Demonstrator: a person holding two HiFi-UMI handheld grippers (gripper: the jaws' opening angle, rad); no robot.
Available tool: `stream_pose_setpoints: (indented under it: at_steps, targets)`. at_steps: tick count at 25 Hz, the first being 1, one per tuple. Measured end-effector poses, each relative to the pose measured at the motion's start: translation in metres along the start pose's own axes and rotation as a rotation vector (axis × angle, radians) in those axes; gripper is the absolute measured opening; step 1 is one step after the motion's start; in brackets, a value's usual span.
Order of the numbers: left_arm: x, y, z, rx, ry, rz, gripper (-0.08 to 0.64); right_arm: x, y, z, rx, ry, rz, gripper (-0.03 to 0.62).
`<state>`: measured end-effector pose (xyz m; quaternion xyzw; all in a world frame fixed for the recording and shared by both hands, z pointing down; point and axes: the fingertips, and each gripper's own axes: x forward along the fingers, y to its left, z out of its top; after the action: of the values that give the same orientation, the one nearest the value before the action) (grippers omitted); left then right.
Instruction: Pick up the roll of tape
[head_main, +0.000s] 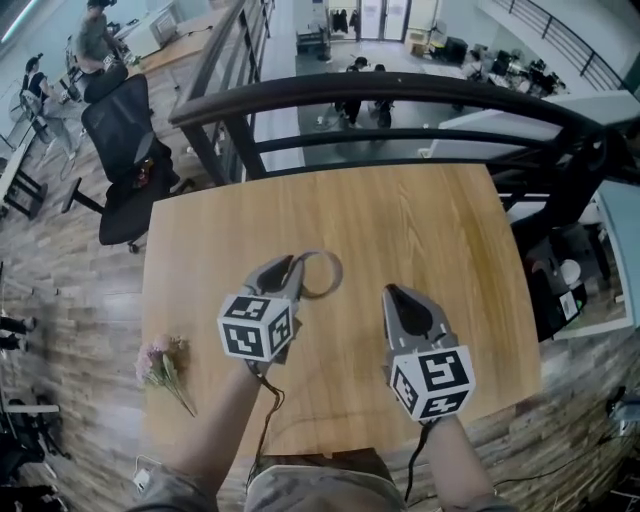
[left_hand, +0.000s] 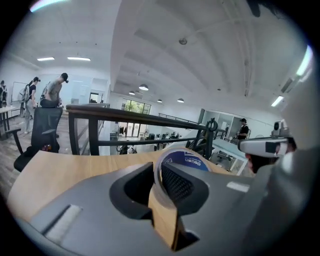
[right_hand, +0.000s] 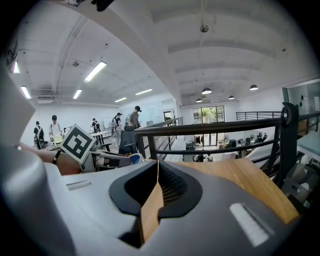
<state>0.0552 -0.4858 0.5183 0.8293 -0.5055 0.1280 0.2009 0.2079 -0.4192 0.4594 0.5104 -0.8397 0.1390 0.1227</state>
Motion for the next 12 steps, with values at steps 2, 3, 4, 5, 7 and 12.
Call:
stream_pose_setpoints:
  at_steps: [2,3,4,5,7,12]
  targets:
    - [-0.024,-0.004,0.014,0.024,-0.029,-0.007,0.051,-0.012,0.011,0.017,-0.012,-0.027,0.001,0.015]
    - [-0.035,-0.006,0.02,0.034,-0.042,-0.01,0.051,-0.018,0.016,0.024,-0.017,-0.039,0.002,0.015]
    - [-0.047,-0.009,0.025,0.044,-0.053,-0.013,0.051,-0.025,0.022,0.031,-0.022,-0.051,0.004,0.015]
    - [-0.058,-0.011,0.03,0.052,-0.064,-0.017,0.051,-0.031,0.027,0.038,-0.027,-0.063,0.007,0.015]
    - [-0.079,-0.016,0.04,0.064,-0.086,-0.024,0.052,-0.043,0.038,0.049,-0.038,-0.086,0.015,0.015]
    - [-0.133,-0.024,0.057,0.09,-0.139,-0.026,0.052,-0.074,0.066,0.071,-0.064,-0.129,0.029,0.015]
